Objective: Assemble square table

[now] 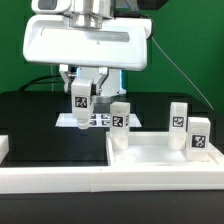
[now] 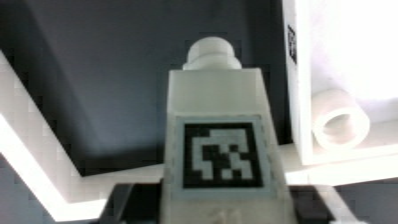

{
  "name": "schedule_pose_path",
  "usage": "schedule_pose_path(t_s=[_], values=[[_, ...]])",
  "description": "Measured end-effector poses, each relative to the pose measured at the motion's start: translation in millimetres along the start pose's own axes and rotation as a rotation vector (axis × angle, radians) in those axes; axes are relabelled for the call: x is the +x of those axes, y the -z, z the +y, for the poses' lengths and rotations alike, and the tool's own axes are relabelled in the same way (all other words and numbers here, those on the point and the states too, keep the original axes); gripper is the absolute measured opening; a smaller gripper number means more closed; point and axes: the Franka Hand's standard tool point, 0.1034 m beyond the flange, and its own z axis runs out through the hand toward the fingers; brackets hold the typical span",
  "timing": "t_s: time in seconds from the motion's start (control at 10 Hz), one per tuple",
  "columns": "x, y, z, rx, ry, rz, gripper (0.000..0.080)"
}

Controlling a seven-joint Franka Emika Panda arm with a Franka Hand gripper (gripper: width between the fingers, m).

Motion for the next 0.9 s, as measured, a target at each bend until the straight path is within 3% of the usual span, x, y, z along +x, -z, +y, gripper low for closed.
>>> schedule_pose_path(t_s=[0.2,0.5,0.9], values=[[4.8,-4.1,0.0,-0.003,0.067,0.001,0.029],[37.6,0.0,-39.3,0.028,0.119,-0.012,0.029],[39.3,-0.3,-41.2,0.028,0.122,-0.012,0.029]])
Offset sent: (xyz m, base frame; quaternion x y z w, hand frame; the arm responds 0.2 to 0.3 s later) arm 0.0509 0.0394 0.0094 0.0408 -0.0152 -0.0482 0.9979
